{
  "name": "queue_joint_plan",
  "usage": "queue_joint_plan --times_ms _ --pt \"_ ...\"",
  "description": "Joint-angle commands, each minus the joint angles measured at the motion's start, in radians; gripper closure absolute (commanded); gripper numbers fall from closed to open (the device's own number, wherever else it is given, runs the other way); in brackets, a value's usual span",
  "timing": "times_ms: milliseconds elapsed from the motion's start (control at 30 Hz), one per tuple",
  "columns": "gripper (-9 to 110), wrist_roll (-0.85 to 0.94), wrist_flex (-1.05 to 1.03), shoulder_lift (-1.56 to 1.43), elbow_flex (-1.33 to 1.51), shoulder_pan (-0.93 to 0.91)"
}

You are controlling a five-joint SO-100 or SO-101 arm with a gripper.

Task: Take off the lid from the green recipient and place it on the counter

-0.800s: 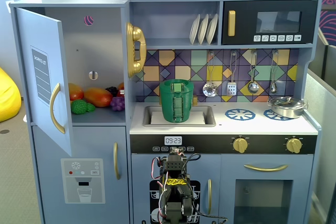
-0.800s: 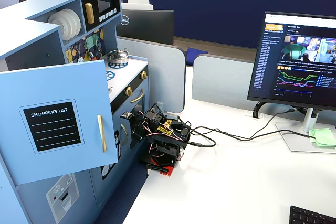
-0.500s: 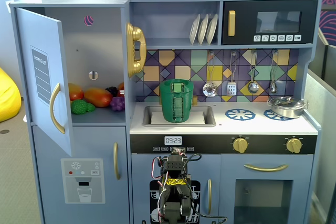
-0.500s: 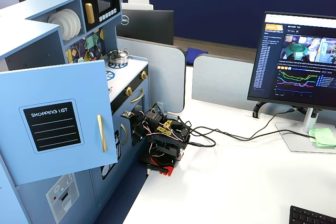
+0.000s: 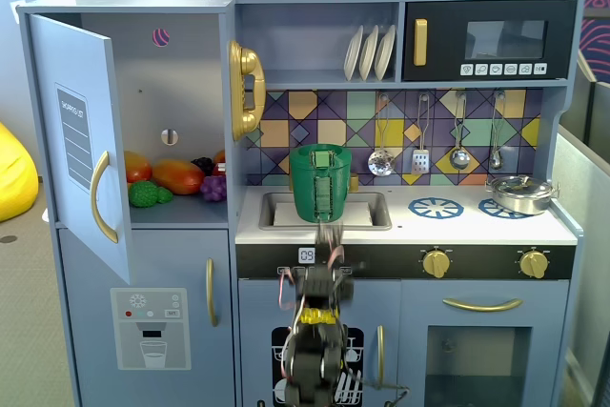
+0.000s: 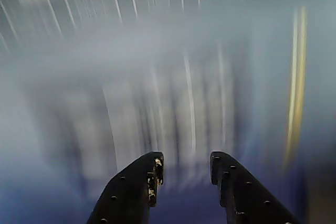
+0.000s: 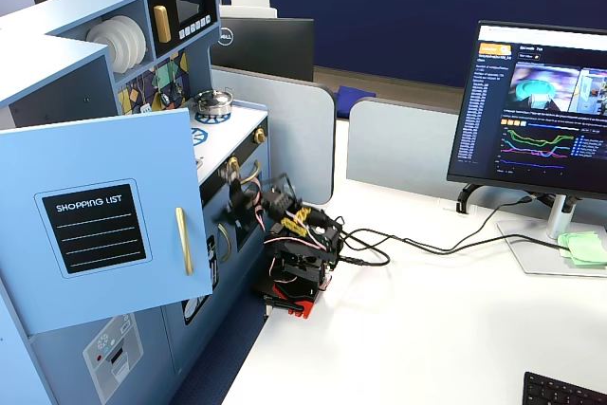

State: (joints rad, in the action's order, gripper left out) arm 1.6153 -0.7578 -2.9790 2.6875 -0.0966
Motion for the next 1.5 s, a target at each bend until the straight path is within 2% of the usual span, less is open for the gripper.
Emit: queue_joint_plan --times_ms 0,133,333,700,900,1467 --pt "101 0.052 0.075 0.181 -0.402 0.049" --pt "93 0.069 0.101 0.308 -0.629 0.057" --pt "83 0.091 0.202 0.422 -0.804 0.058" --pt "68 0.063 0.284 0.526 -0.91 0.051" --pt "64 0.055 0.298 0.58 -0.94 0.034" --pt "65 0.08 0.376 0.742 -1.029 -0.002"
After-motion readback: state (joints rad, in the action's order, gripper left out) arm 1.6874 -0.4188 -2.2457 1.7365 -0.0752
